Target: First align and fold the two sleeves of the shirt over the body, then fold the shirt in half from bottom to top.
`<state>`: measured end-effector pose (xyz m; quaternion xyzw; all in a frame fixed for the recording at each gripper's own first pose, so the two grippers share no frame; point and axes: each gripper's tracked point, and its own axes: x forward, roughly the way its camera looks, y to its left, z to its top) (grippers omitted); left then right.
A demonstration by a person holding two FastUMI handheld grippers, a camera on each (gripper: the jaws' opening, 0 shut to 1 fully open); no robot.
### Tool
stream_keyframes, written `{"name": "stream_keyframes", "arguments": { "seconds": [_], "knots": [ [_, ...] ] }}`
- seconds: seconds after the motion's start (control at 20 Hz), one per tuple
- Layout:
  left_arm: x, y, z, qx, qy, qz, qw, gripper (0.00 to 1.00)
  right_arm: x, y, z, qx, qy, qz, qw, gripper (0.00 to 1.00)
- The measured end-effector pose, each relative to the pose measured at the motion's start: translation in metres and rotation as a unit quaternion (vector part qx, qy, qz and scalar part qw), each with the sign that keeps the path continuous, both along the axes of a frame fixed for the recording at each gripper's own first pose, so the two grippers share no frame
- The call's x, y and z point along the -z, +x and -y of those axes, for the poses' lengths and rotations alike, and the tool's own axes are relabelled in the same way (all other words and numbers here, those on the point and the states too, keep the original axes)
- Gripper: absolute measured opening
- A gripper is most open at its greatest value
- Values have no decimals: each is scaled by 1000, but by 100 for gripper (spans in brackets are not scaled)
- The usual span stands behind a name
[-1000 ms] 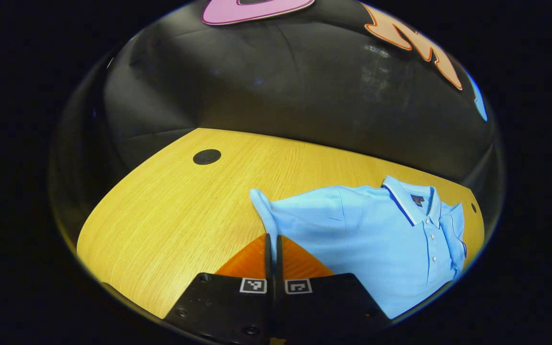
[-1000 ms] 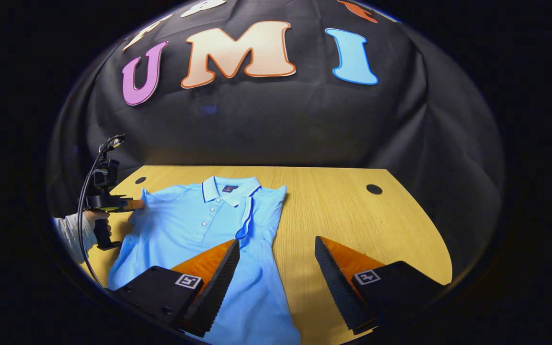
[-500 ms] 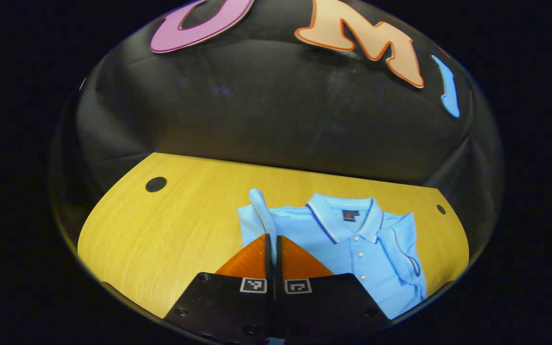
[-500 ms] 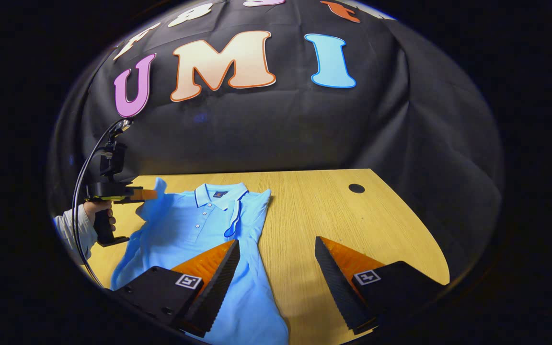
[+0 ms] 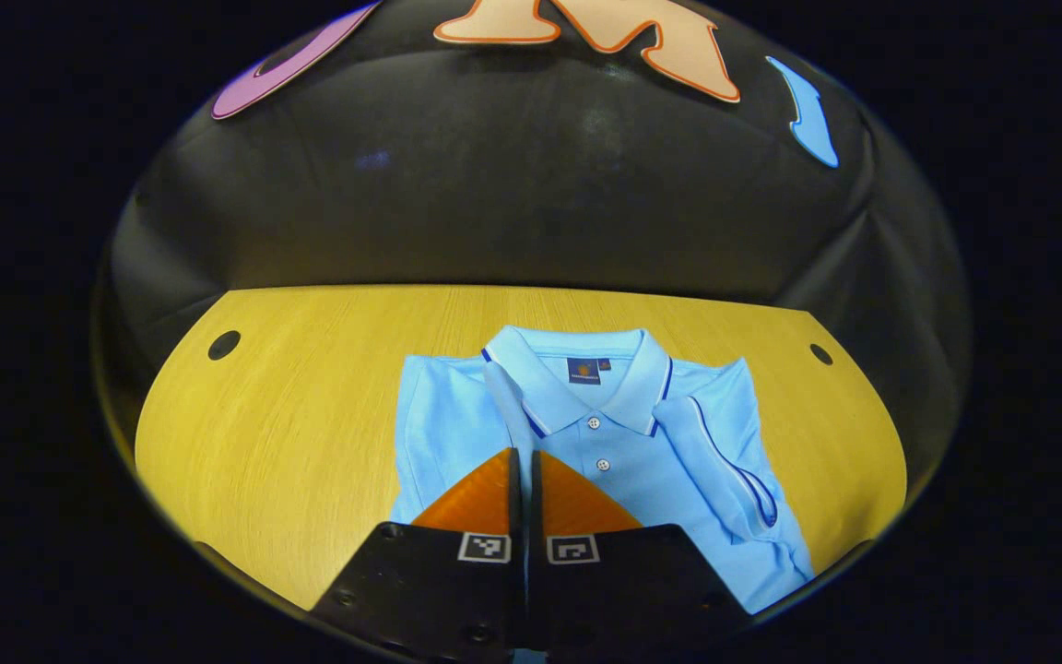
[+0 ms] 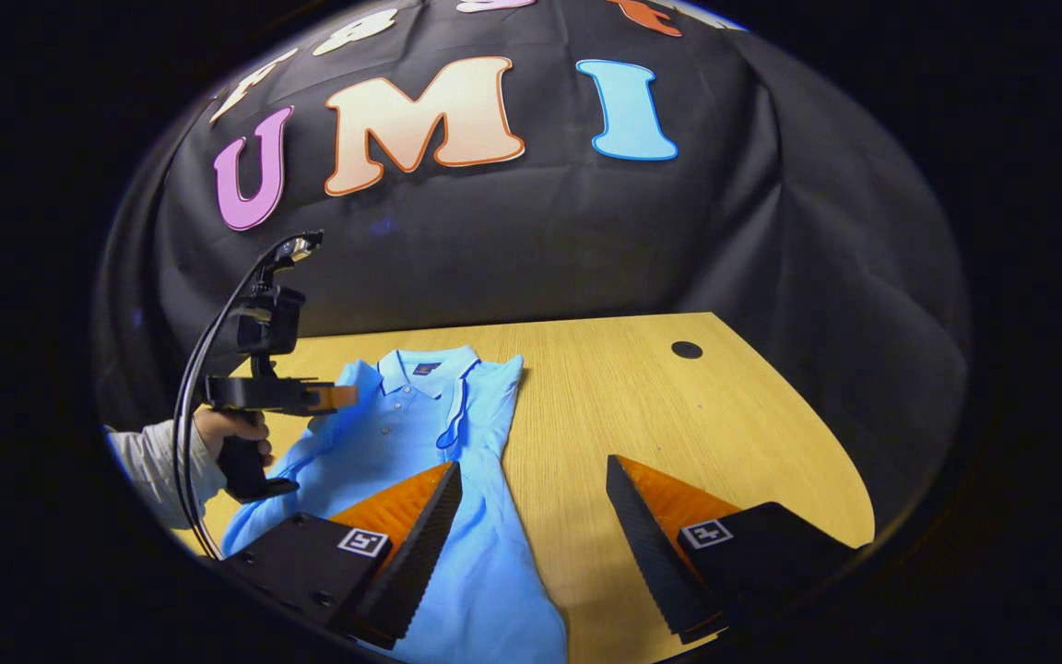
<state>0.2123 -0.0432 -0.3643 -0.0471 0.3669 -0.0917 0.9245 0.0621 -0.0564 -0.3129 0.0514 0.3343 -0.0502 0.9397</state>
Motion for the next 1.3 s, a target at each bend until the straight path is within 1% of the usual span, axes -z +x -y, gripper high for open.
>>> {"name": "stream_keyframes", "arguments": {
  "seconds": [0.05, 0.1, 0.15, 0.2, 0.25, 0.3, 0.35, 0.4, 0.45, 0.5, 0.55, 0.65, 0.75, 0.85, 0.9, 0.95, 1.1, 1.15, 1.25, 1.3],
  "knots": [
    [-6, -7, 6, 12, -21, -6, 1000, 13, 1, 3, -2, 2, 3, 1, 1000, 99],
    [-11, -7, 5, 16, -29, 1, 999, 22, 3, 4, -7, 1, 6, 2, 1000, 96],
    [-16, -5, 0, 20, -24, 16, 999, 51, 2, 6, -11, -2, 8, 6, 1000, 99],
    [-23, -4, -7, 22, -15, 35, 999, 60, 3, 8, -15, -4, 7, 11, 1000, 98],
    [-32, -6, -12, 28, -8, 50, 998, 82, 3, 9, -20, -5, 8, 16, 1000, 98],
    [-40, -9, -17, 29, -4, 66, 997, 86, 3, 11, -26, -8, 9, 23, 1000, 98],
    [-47, -15, -22, 32, -4, 74, 997, 95, 0, 12, -29, -9, 7, 30, 1000, 98],
    [-54, -24, -26, 32, -6, 78, 996, 94, -3, 11, -31, -10, 3, 37, 999, 98],
    [-59, -34, -31, 28, -9, 79, 996, 94, -5, 9, -34, -13, 0, 42, 999, 94],
    [-65, -44, -36, 20, -17, 82, 996, 98, -7, 7, -39, -18, 0, 48, 999, 98],
    [-72, -56, -42, 10, -22, 88, 996, 95, -8, 4, -42, -23, 0, 51, 998, 98],
    [-84, -79, -56, -8, -21, 98, 995, 96, -10, -8, -47, -29, 5, 51, 998, 98],
    [-95, -105, -65, -10, -16, 106, 994, 96, -13, -24, -49, -26, 8, 53, 998, 98],
    [-103, -136, -77, -11, -5, 108, 994, 96, -14, -42, -54, -32, 10, 49, 998, 98],
    [-103, -151, -79, -11, -3, 105, 994, 96, -13, -53, -54, -36, 6, 47, 998, 93],
    [-102, -166, -81, -9, -1, 101, 995, 95, -15, -63, -54, -40, 2, 47, 998, 98],
    [-94, -207, -92, -7, 13, 91, 996, 95, -11, -96, -56, -49, -3, 37, 998, 98],
    [-91, -222, -95, -8, 15, 84, 996, 95, -11, -106, -55, -50, -5, 33, 998, 94],
    [-82, -248, -102, -8, 22, 69, 997, 96, -8, -128, -54, -50, -7, 25, 998, 94],
    [-78, -260, -105, -6, 26, 65, 998, 96, -6, -137, -53, -50, -9, 22, 998, 98]
  ]
}}
